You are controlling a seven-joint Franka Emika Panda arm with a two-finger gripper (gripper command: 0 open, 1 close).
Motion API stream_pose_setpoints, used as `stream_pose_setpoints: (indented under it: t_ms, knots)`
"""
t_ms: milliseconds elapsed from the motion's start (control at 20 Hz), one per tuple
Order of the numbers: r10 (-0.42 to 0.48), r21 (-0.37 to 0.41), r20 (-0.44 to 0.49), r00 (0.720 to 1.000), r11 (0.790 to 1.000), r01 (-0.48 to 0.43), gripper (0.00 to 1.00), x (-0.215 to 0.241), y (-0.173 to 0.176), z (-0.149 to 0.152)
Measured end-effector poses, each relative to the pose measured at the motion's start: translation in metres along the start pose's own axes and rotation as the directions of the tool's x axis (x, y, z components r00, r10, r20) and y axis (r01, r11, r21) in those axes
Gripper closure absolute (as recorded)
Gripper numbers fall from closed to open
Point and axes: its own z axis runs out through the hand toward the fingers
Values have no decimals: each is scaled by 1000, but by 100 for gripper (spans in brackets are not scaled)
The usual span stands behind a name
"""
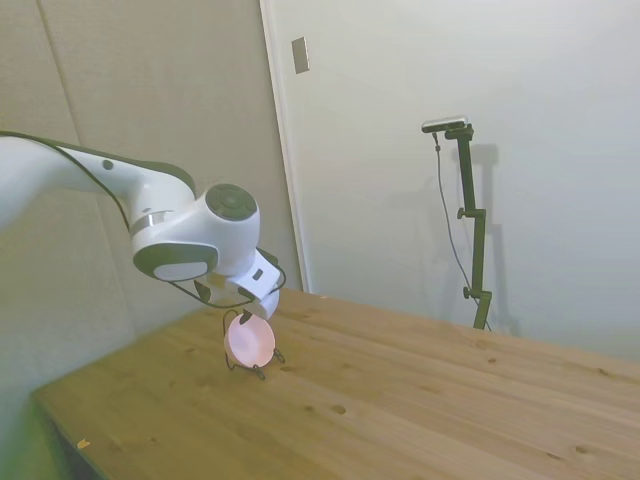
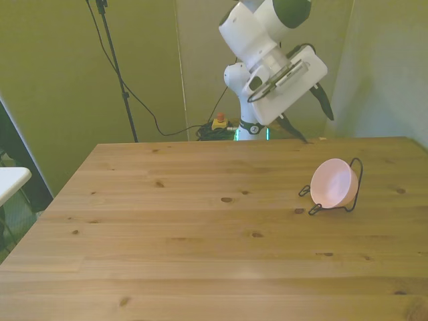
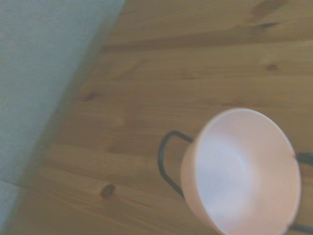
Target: Load the bowl
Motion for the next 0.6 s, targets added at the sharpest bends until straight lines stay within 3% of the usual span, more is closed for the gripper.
stream_pose_setpoints:
  t_ms: [200, 600]
  knots:
    - [111, -132, -70, 991, 984, -120, 0, -29, 6, -39]
    - [216, -304, -229, 949, 910, -280, 0, -47, 58, -83]
